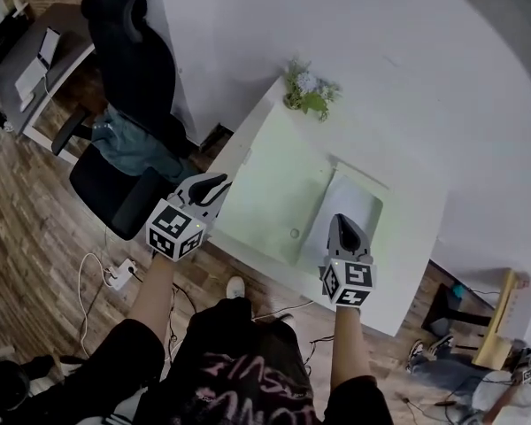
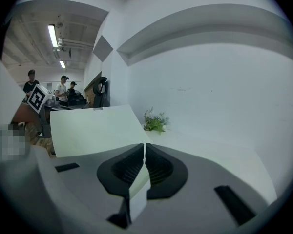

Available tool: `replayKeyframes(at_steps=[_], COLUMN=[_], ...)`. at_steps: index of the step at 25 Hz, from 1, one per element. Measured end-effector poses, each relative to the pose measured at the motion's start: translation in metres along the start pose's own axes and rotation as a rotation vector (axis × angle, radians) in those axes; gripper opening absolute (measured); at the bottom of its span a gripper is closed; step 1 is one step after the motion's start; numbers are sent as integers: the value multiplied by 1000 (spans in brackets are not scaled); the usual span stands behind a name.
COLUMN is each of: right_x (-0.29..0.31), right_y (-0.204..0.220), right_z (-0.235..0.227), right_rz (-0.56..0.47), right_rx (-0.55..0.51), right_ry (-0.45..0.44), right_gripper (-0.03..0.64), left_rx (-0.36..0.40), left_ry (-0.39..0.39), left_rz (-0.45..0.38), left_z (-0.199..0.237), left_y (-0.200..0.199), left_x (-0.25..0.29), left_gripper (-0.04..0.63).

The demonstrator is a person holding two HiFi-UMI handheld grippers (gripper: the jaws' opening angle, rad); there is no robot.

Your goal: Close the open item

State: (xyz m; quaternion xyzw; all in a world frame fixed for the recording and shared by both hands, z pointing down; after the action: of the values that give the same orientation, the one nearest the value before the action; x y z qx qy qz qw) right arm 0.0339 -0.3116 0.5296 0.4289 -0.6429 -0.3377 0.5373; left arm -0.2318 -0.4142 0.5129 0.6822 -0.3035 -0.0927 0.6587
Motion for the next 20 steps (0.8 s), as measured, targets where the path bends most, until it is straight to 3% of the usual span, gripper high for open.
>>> replayKeyframes(at_steps=[7, 20], right_x=[-14, -36], right_y=[-2, -17], right_z=[-17, -75], right_rz=[-20, -44], right_rx=[13, 18], right_ry=[6, -35], right_gripper=[27, 27], left_rx=[13, 3], left_ry=[20, -43], left_rz=[-14, -64], left_z=[-20, -59], left_y=[-14, -58], left_x=[10, 25], left_gripper=[87, 81])
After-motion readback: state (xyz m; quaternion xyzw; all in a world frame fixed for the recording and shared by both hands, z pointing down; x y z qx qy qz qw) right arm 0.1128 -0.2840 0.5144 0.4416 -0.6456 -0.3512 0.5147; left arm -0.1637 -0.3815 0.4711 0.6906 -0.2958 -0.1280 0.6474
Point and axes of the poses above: the fingertips, and each gripper's own axes: x forward along the fingers, z to its left, y out of its underside, the point moved 3 cm from there along -x, backward along the fingers, and after that the axes turned 14 degrees about x, right-handed, at the moved point
